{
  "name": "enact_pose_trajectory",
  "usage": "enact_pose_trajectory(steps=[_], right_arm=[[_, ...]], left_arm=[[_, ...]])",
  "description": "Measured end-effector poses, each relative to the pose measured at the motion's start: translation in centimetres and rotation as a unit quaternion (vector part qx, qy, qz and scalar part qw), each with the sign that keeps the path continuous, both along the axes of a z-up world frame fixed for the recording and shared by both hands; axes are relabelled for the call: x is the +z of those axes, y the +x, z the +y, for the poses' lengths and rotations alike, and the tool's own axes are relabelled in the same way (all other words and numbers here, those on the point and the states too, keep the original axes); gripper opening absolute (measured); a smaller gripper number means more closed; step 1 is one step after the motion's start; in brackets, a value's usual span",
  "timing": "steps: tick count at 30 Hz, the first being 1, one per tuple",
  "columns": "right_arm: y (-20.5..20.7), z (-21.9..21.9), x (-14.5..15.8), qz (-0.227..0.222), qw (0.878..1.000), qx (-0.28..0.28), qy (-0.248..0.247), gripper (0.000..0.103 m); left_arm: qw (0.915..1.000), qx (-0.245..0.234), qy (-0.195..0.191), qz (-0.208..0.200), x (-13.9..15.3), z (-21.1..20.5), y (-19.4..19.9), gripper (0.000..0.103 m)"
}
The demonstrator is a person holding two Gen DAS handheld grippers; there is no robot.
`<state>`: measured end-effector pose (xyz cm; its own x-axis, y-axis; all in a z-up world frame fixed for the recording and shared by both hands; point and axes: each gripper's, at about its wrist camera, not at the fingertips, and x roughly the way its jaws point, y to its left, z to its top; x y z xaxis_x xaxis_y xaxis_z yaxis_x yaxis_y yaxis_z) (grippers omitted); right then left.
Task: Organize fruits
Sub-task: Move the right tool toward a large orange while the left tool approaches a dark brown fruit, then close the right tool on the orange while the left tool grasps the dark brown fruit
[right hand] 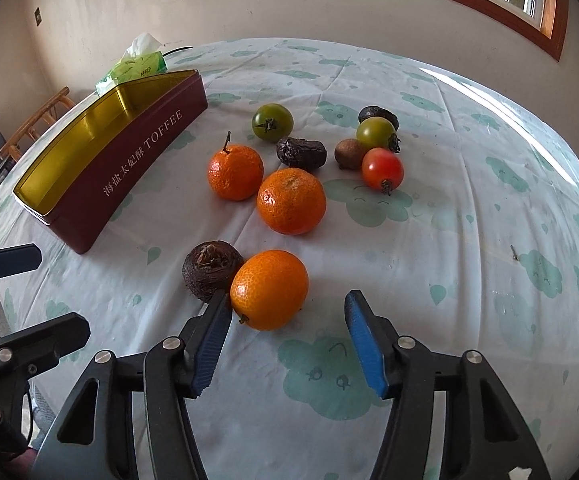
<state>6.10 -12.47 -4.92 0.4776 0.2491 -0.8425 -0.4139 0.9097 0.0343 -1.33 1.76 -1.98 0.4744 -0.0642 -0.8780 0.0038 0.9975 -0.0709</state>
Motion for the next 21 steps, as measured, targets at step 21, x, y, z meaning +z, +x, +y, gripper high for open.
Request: enact_pose_trajectory(steps=[21], right_arm=[[4.2,-8.6,-0.2,-0.030,0.992,-0.125,0.005,0.038]], left_arm=[[0.9973,-0.064,-0.037,-0.001,-0.7,-4.6,4.8,0.061]])
